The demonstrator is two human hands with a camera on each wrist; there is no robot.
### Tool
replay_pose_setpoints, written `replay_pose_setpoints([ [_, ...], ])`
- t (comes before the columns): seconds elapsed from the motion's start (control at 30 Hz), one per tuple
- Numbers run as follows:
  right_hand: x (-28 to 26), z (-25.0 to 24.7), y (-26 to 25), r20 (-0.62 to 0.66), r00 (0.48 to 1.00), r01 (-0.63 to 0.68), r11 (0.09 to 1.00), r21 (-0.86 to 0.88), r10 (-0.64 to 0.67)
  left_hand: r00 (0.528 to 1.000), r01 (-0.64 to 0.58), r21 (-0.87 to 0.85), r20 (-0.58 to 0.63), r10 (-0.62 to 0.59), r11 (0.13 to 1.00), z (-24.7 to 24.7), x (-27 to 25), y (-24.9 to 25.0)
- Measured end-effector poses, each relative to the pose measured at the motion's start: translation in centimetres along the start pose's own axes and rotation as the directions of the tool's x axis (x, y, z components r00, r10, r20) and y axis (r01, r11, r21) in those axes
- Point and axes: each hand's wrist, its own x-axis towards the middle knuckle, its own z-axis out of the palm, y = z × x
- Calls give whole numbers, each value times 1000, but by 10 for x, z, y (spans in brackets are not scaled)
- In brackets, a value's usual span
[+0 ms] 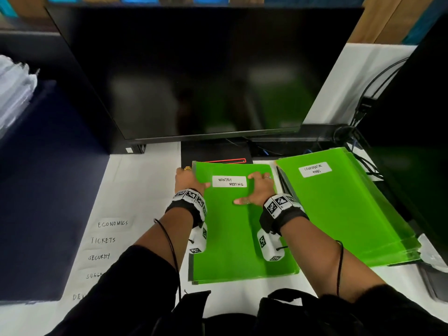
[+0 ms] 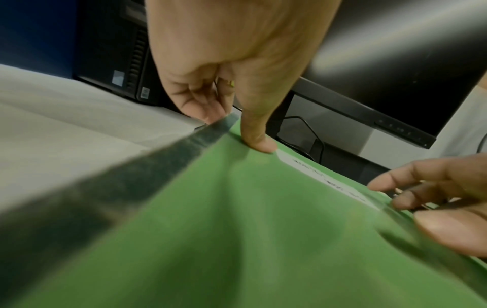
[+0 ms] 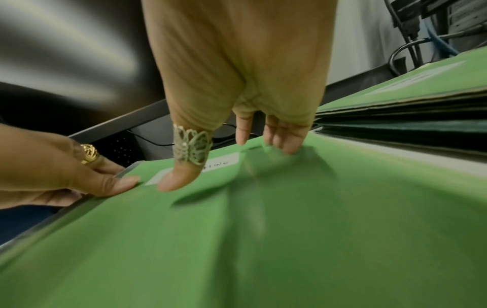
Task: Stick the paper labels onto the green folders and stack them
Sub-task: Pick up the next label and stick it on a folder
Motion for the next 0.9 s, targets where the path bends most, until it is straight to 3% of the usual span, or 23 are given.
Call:
replay_pose_setpoints([
  [0.13, -12, -5, 1, -108, 984, -155, 980, -127, 141, 985, -54, -340, -173, -6, 939, -1, -11, 12],
  [0.23, -17, -7, 7, -98, 963, -258, 964, -69, 250, 971, -109, -471, -238, -7, 875, -5, -15, 15],
  [0.33, -17, -5, 11, -76, 981, -168, 978, 127, 179, 968, -69, -648, -228, -106, 758, -10, -11, 10],
  [0.43, -19, -15, 7, -209, 974, -57, 987, 153, 89, 973, -45, -718, -190, -133, 695, -10, -6, 8],
  [0.5, -19, -26, 5, -306, 949, -61, 997, 51, 74, 987, -46, -635, -149, -65, 771, -8, -2, 12],
  [0.57, -17, -36, 7, -378, 921, -121, 992, -41, 97, 998, -53, -350, 0, 56, 935, -3, 0, 20],
  [0.63, -16, -41, 14, -406, 905, -186, 977, -104, 129, 975, -126, -109, 169, 143, 986, 3, -1, 29],
  [0.73, -16, -34, 24, -397, 909, -233, 943, -236, 125, 925, -233, 31, 317, 211, 972, 11, -9, 45],
  [0.83, -20, -16, 29, -164, 977, -179, 940, -291, 135, 885, -368, 286, 399, 240, 885, 19, -18, 49],
  [0.9, -20, -7, 35, -28, 983, -182, 935, -304, 183, 833, -452, 388, 505, 226, 803, 18, -24, 46],
])
